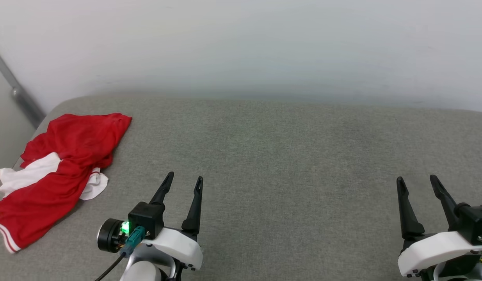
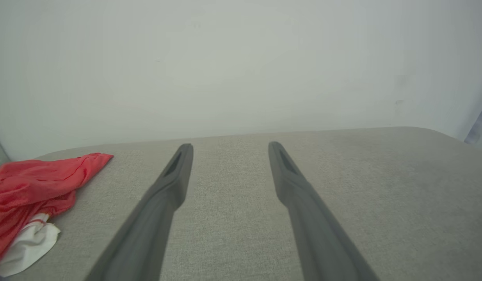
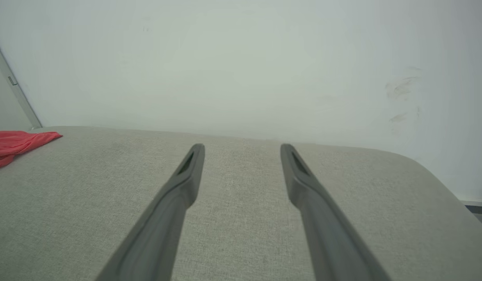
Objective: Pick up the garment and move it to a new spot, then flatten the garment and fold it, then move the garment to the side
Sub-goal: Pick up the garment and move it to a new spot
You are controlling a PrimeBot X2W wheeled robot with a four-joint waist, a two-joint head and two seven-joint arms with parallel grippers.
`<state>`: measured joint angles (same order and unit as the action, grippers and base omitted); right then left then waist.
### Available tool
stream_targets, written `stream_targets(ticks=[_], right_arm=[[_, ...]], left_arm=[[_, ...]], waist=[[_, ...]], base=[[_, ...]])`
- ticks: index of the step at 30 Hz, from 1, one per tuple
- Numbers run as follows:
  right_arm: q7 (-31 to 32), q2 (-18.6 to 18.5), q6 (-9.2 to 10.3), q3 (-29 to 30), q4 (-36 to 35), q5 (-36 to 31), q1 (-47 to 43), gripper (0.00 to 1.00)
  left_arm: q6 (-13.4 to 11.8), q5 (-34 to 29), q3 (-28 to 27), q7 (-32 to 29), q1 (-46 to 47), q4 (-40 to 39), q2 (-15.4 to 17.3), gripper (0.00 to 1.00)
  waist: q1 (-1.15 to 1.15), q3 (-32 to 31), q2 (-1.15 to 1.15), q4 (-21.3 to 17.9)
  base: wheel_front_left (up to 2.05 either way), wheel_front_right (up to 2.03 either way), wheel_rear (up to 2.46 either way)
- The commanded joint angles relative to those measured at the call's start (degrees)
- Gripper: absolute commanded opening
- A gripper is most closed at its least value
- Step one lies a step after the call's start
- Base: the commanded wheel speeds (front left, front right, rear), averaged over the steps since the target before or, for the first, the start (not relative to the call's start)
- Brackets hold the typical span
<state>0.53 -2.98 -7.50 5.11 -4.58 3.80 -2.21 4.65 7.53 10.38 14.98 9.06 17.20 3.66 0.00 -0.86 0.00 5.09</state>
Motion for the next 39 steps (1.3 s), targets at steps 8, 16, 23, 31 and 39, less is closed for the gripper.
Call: stream_targets(ticks=[8,16,23,31,39], right_arm=[[-0.2,0.1,0.02,-0.3,-1.0,-1.0,-0.4,1.0],[0.3,0.1,0.02,-1.8,-1.6,-0.6,-0.1,1.0],[0.6,0.1,0.02,-4.2,-1.3,-0.2,0.9,1.0],[1.1,0.1,0.02,-7.1,-1.2,-0.9,2.9,1.0],[1.1,0.1,0.03,-9.4,-0.1,-1.1,5.0,1.0]], left_arm=[[-0.1,0.7,-0.8,0.3,1.4,0.5,-0.1,1.0],[-0.5,1.4,-2.5,0.2,1.4,0.2,0.0,1.0],[-0.6,1.8,-3.5,0.2,1.5,0.1,0.0,1.0],[-1.4,2.5,-5.2,0.2,0.6,-0.8,-0.2,1.0],[-2.0,2.5,-7.6,0.2,-0.9,-2.7,-0.2,1.0]], waist=[[0.0,0.2,0.0,5.7],[0.0,0.7,0.0,13.0],[0.0,1.2,0.0,20.0],[0.0,2.2,0.0,25.0],[0.0,3.2,0.0,25.5]], base=[[0.0,0.0,0.0],[0.0,0.0,0.0],[0.0,0.0,0.0],[0.0,0.0,0.0],[0.0,0.0,0.0]])
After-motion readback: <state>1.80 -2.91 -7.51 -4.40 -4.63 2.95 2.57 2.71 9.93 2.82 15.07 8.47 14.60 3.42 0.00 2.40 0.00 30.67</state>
